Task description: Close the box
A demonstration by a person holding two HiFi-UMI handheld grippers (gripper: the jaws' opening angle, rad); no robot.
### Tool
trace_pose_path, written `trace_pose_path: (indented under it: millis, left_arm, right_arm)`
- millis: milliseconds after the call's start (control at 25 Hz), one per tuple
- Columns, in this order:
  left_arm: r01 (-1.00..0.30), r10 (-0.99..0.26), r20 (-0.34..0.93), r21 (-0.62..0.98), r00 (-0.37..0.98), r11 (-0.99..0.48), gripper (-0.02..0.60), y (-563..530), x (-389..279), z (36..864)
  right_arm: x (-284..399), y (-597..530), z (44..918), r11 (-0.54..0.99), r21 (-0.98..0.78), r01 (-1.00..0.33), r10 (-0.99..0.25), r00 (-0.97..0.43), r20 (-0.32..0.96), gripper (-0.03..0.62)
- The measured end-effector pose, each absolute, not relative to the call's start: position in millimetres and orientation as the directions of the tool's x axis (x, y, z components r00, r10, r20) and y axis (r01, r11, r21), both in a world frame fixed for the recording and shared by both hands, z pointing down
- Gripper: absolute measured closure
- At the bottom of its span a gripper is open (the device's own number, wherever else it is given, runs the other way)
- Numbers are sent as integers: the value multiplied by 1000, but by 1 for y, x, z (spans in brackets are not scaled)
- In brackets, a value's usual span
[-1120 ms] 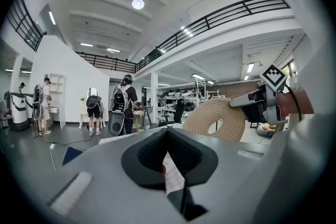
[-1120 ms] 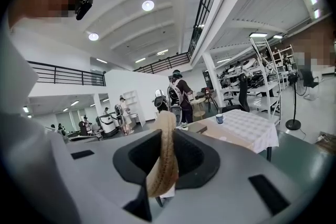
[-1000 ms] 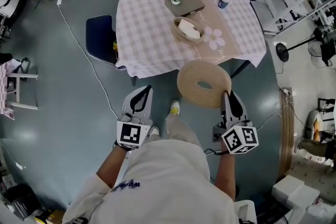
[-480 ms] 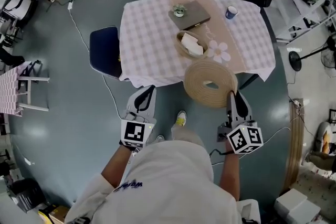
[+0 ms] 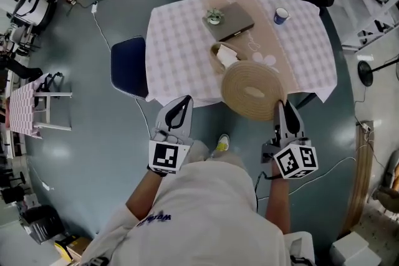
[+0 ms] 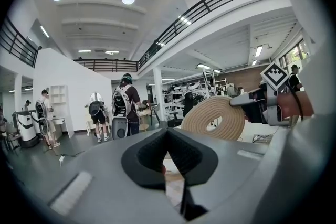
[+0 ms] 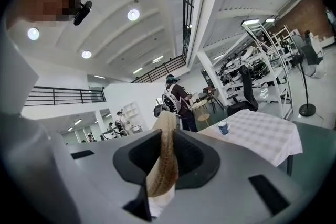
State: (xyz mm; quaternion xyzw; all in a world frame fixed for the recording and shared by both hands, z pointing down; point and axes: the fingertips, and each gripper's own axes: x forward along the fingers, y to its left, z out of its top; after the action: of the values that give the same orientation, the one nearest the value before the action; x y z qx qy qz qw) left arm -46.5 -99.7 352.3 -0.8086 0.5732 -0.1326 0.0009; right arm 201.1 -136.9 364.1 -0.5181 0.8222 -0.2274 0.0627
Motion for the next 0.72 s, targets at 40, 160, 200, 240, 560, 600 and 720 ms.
trace_pose_path:
  millis: [40, 160, 200, 240, 560, 600, 720]
  left_arm:
    - [-929, -929, 221, -155, 298, -335, 580, -104, -50, 354]
    - [-945, -948, 192, -160, 254, -285, 580, -118, -60, 348]
    - [-948, -953, 181, -163, 243, -273, 580, -124, -63, 345]
    - [-949, -955, 177, -167, 238, -268, 580, -129, -66, 343]
    - [-923, -920, 225, -148, 320, -356, 580, -177, -74, 371]
    - [-907, -906, 243, -158, 347, -390, 580, -184, -71, 376]
    - [-880, -873, 287, -155, 395, -449, 580, -203, -71, 392]
  right_arm:
    - [200, -142, 365, 357, -452, -817, -880, -456, 130, 520]
    - [200, -158, 362, 359, -466, -809, -882, -458, 115, 520]
    - [200, -164, 360, 360, -467, -807, -883, -457, 110, 520]
    - [199, -168, 361, 359, -470, -806, -883, -456, 108, 520]
    - [193, -196, 367, 294, -467, -834, -911, -393, 128, 520]
    - [198, -199, 365, 270, -472, -839, -921, -368, 127, 520]
    - [208, -209, 365, 214, -493, -843, -939, -317, 135, 520]
